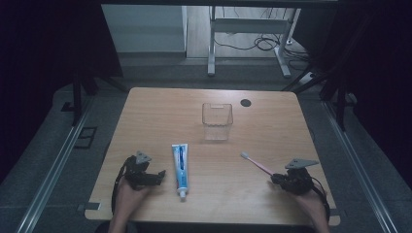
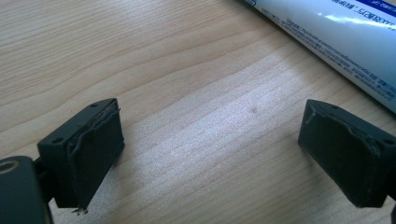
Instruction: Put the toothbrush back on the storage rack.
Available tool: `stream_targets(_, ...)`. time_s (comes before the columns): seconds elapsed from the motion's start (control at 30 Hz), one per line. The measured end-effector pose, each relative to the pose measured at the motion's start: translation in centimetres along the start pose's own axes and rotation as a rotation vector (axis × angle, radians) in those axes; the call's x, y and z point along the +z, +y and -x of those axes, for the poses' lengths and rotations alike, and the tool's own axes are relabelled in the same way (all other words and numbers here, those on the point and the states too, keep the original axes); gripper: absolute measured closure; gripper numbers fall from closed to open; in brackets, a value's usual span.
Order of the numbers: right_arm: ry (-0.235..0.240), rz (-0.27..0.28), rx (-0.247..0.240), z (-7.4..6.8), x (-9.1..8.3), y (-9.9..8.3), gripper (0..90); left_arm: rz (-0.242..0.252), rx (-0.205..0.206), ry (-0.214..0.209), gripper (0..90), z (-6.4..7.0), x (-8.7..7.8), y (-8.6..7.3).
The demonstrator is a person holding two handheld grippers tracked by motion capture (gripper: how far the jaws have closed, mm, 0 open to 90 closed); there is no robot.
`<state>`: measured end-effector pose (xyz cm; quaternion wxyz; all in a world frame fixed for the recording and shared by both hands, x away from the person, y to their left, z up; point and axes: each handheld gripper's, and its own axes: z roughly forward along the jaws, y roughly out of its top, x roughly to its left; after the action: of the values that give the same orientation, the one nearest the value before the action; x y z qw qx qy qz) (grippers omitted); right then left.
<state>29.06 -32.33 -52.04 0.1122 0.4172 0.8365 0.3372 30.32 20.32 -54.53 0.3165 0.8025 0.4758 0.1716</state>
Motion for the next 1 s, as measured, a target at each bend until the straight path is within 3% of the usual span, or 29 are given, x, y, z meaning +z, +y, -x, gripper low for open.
stream_targets(0.23, 0.011, -0.004, 0.013, 0.2, -0.5, 0.6, 72.0, 0.0, 0.0, 0.0, 6.7, 0.0, 0.0, 0.0)
stream_targets(0.43, 0.001, -0.045, 0.014, 0.5, -0.7, 1.2, 68.8, 0.004, -0.003, 0.001, 6.7, 0.0, 0.0, 0.0)
stream_targets(1.0, -0.008, -0.176, -0.06, 0.7, 0.0, 3.8, 66.3, 0.004, -0.004, 0.0, 6.7, 0.0, 0.0, 0.0)
